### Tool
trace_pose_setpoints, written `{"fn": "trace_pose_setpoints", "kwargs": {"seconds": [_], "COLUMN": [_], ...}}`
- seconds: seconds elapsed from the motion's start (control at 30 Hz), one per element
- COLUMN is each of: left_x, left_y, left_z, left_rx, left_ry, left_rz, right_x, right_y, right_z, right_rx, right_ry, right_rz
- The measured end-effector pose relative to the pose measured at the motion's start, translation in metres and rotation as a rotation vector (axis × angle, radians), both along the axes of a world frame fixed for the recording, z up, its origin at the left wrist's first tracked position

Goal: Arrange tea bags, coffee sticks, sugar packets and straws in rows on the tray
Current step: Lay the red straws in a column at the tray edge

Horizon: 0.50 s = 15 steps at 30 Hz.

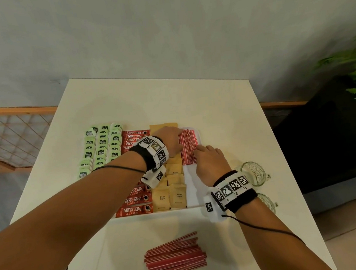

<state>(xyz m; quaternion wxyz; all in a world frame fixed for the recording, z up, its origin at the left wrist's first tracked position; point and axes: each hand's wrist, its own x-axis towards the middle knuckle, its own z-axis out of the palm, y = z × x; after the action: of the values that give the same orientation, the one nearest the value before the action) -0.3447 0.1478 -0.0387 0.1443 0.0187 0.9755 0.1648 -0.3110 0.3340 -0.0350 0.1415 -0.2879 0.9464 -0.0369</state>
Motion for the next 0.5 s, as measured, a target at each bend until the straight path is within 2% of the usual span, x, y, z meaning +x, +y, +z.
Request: {"fn": "trace_pose_setpoints", "kwargs": {"seconds": [0.27,0.5], "left_x": [0.004,0.006], "left_y": [0.003,0.001], "left_z": [0.0,-0.003], "left_rx": [0.008,0.028], "left_ry": [0.04,0.059], "left_rz": [-0.048,-0.022], "right_x": [0.008,0.014], "right_y": [0.003,0.005], "right_z": [-0.003,-0.005], "right_rx": [0.015,0.027], "right_ry": [-0.024,-0.037], "right_rz": [0.015,0.005]}}
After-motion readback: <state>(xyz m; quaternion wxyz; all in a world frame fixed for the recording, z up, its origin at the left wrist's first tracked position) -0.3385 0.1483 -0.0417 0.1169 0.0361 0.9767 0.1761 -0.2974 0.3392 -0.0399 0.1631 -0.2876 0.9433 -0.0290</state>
